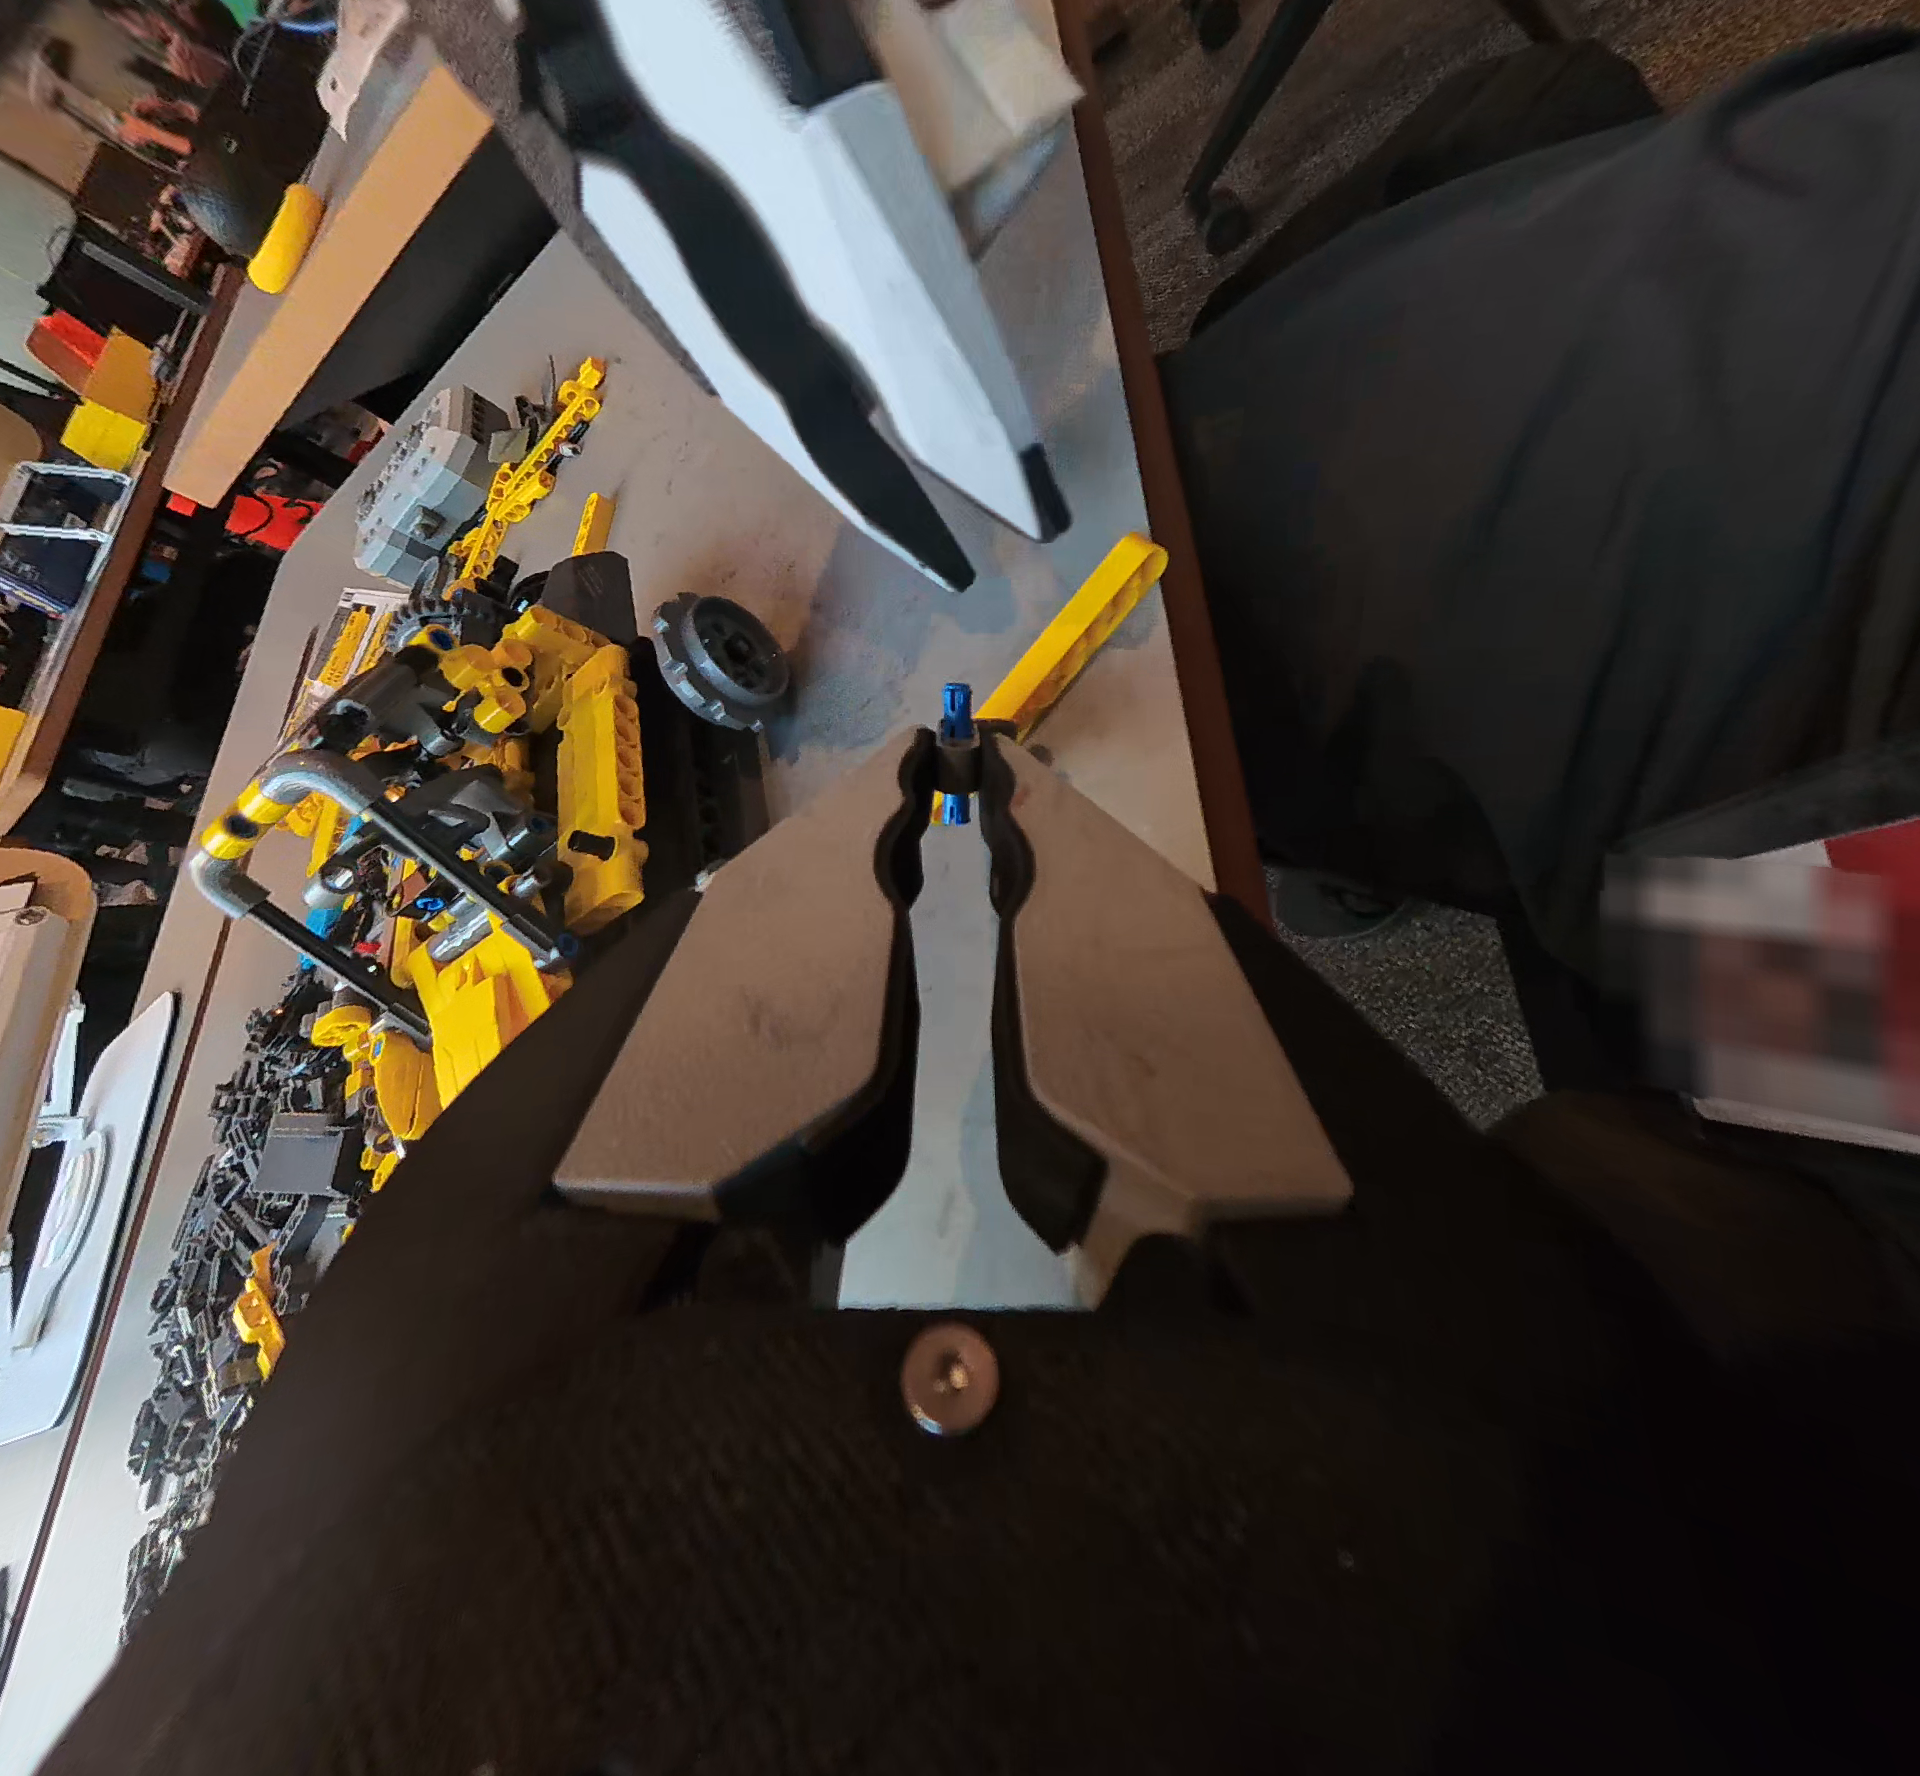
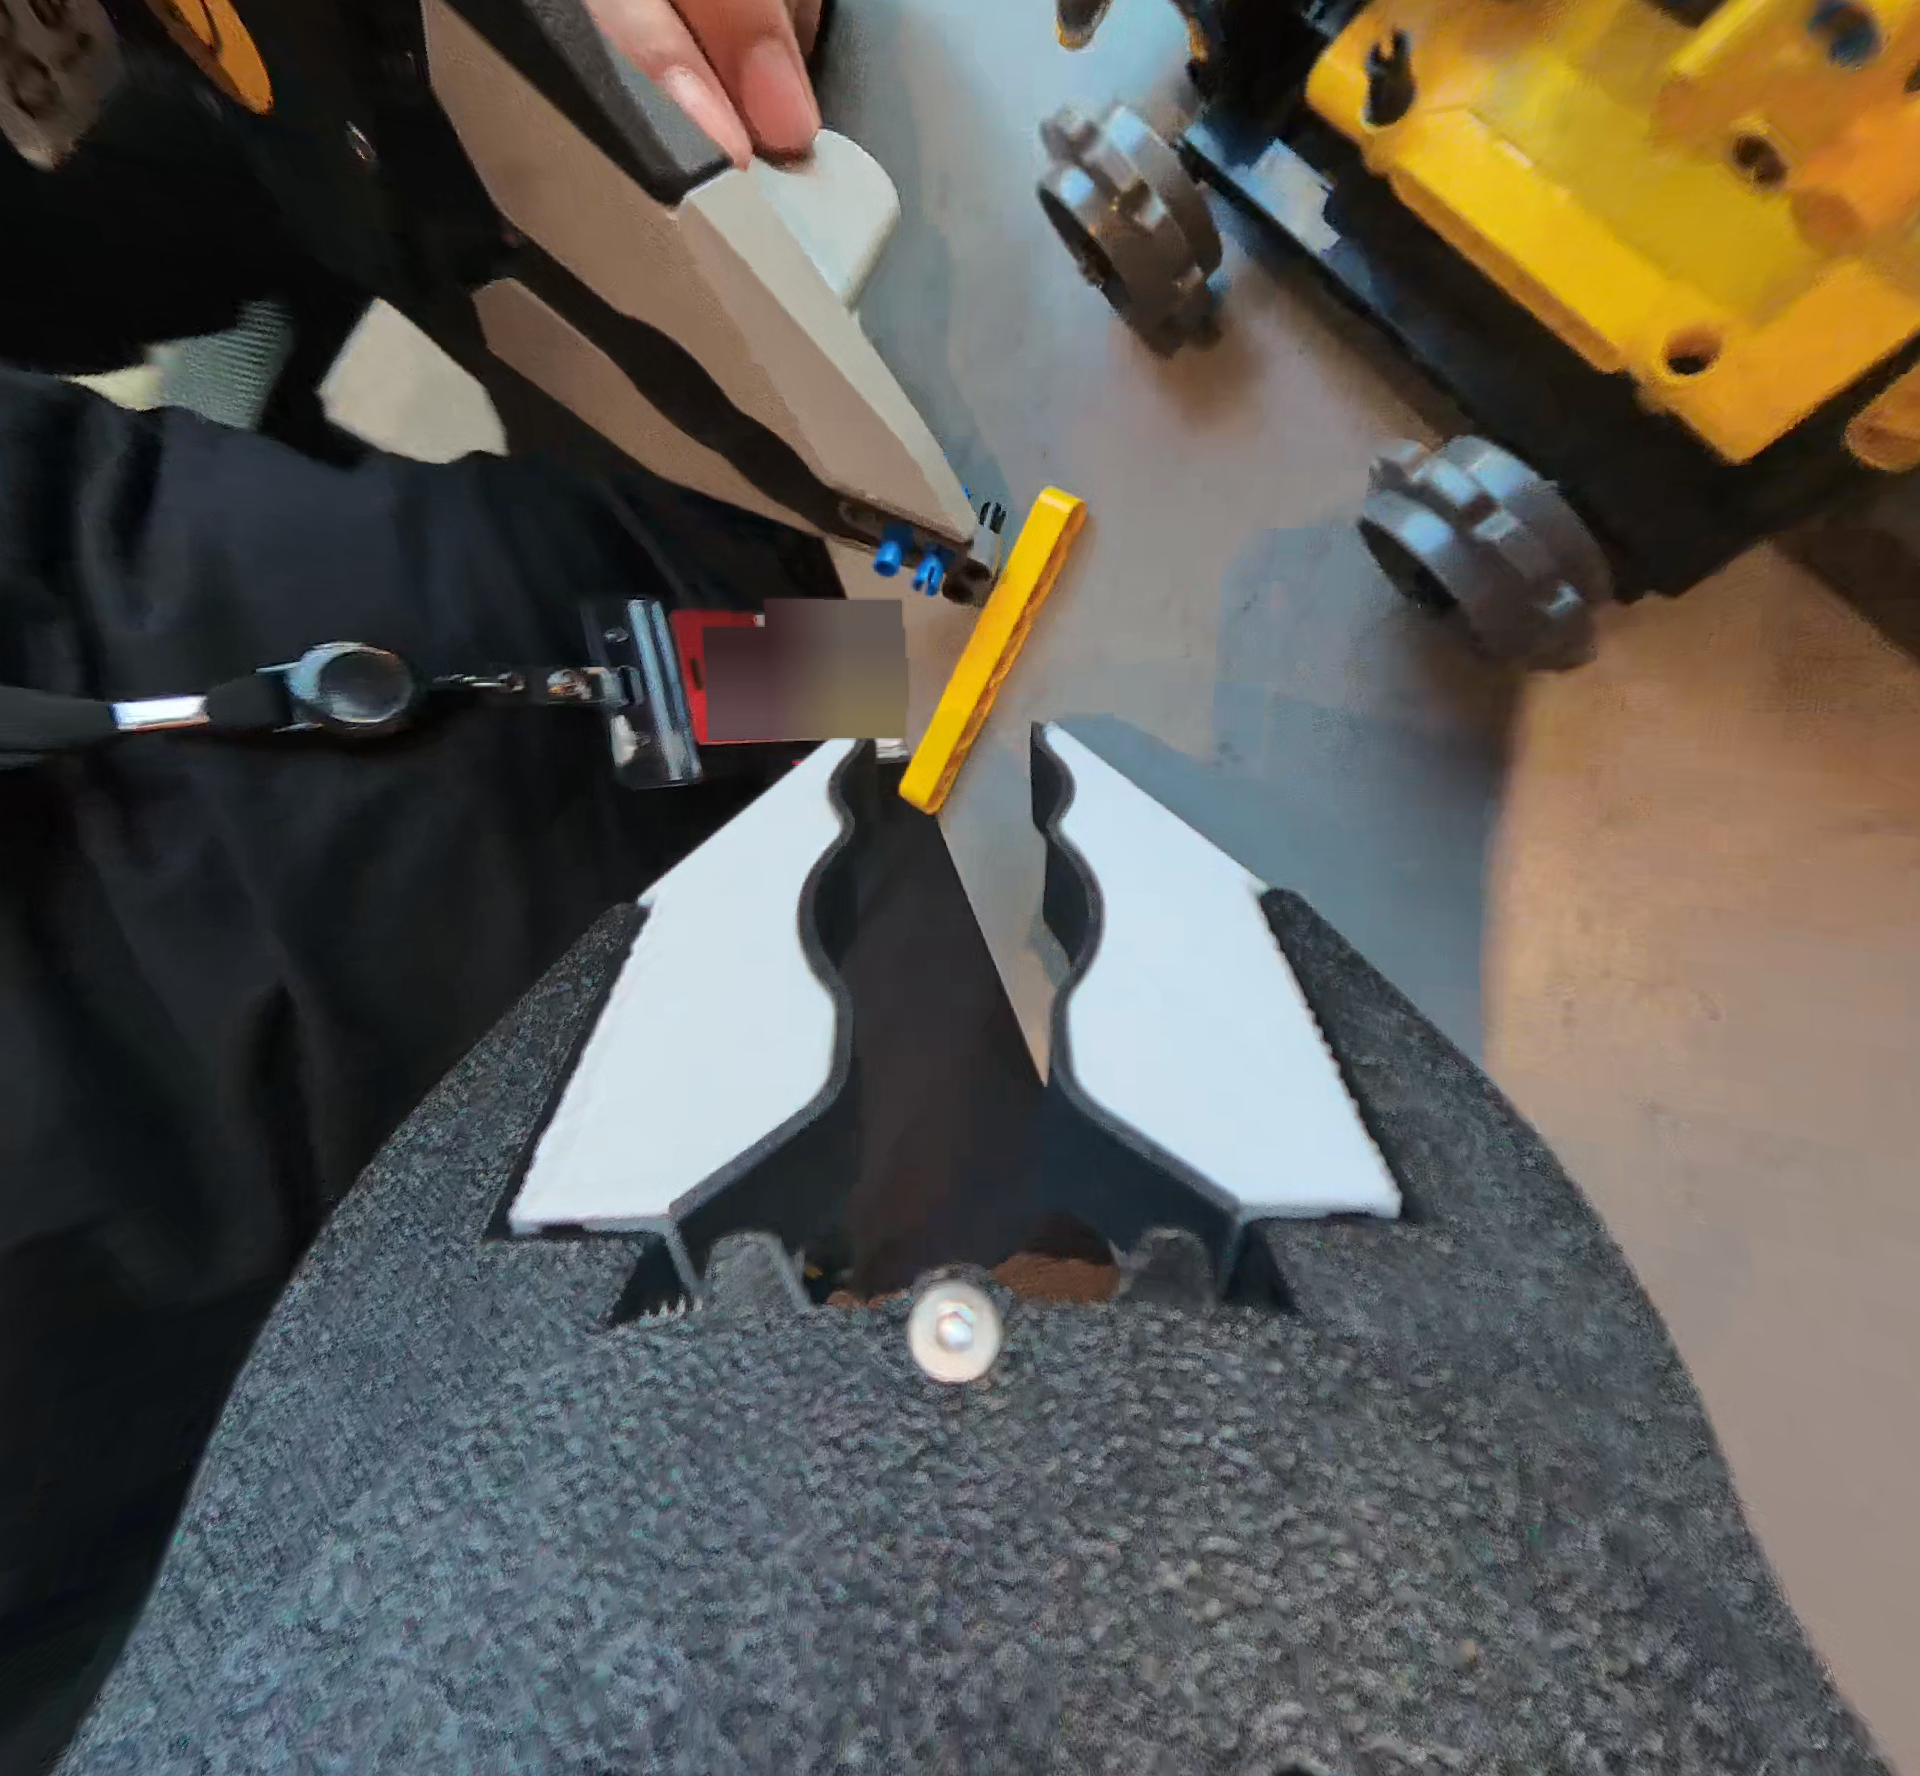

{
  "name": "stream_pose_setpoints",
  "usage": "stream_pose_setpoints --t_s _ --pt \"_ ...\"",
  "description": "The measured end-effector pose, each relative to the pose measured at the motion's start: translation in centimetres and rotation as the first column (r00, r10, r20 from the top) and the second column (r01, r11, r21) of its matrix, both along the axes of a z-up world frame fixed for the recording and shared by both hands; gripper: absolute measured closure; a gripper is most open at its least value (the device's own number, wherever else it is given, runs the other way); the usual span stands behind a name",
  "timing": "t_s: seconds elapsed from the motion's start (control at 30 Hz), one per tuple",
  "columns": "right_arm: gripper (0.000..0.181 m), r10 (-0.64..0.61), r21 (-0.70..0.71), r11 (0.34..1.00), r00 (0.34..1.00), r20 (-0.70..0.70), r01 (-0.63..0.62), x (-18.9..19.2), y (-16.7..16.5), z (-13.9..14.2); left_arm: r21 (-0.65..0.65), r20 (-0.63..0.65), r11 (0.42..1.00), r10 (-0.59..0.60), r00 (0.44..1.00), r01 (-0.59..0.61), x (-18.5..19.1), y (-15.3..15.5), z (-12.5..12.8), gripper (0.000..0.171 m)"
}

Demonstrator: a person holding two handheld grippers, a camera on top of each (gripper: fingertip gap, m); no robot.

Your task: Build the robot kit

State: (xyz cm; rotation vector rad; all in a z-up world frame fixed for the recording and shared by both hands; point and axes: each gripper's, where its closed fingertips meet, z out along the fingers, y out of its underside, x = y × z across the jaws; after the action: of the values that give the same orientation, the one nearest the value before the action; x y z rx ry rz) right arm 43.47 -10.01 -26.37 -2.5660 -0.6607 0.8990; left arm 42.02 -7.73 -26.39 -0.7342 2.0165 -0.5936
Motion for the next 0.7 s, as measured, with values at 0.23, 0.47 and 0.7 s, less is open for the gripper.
stream_pose_setpoints --t_s 0.23,0.47,0.7 --pt "0.151 -0.183 0.228 0.962 0.975 0.129 0.151 -0.8 -1.2 -0.9 -0.063 0.048 0.998 0.023 0.999 -0.02 0.1 0.4 1.2 0.167" --pt "0.173 -0.198 0.23 0.959 0.973 0.121 0.166 -0.7 -1.0 -1.9 -0.116 0.096 0.991 -0.054 0.994 0.065 -0.7 -0.8 2.3 0.167" --pt "0.173 -0.248 -0.228 0.958 0.895 -0.371 0.171 -1.1 -1.5 0.1 0.005 0.211 0.999 -0.053 0.976 0.053 -1.0 -1.7 3.2 0.166"
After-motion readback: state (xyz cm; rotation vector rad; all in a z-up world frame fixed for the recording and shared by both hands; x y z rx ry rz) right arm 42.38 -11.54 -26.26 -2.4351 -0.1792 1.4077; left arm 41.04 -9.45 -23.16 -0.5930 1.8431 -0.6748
